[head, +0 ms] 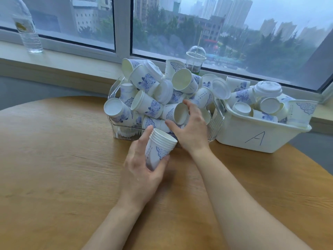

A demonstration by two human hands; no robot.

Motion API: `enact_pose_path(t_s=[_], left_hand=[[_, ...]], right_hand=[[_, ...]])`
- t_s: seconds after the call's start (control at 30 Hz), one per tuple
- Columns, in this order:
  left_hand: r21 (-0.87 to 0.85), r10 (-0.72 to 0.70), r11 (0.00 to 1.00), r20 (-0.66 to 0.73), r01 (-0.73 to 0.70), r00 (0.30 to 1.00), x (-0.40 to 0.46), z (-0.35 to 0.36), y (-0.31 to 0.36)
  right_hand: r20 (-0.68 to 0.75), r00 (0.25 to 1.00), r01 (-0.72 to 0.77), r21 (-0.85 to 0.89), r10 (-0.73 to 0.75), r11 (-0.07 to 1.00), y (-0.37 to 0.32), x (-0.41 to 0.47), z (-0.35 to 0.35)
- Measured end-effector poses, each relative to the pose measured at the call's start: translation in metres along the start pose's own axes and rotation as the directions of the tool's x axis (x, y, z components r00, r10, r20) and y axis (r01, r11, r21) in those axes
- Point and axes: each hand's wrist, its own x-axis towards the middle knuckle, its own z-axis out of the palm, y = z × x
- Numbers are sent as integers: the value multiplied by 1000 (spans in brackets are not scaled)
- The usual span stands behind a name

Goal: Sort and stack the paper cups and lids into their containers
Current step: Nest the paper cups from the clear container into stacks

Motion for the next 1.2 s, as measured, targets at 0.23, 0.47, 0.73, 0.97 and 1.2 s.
enact_pose_path(t_s=[0.23, 0.47, 0.73, 0.97, 1.2], left_hand=[[19, 21, 1000, 8, -21, 1000, -1, 1, -2], [70, 50, 996, 71, -55, 996, 0, 0, -2], [148, 150, 974, 153, -173, 977, -5, 3, -4], [153, 223, 954, 217, -259, 950, -8, 4, -5], [132, 249, 950, 228, -284, 941, -8, 4, -4]], right_hand=[[-77, 995, -47, 160, 60, 986, 7, -4, -5], [-106, 952, -151, 653, 287, 742, 16, -58, -47], [75, 922, -257, 852, 380, 455, 36, -93, -59], [128, 955, -263, 779, 266, 570, 35, -98, -53], [219, 960, -278, 732, 171, 622, 30, -102, -46]])
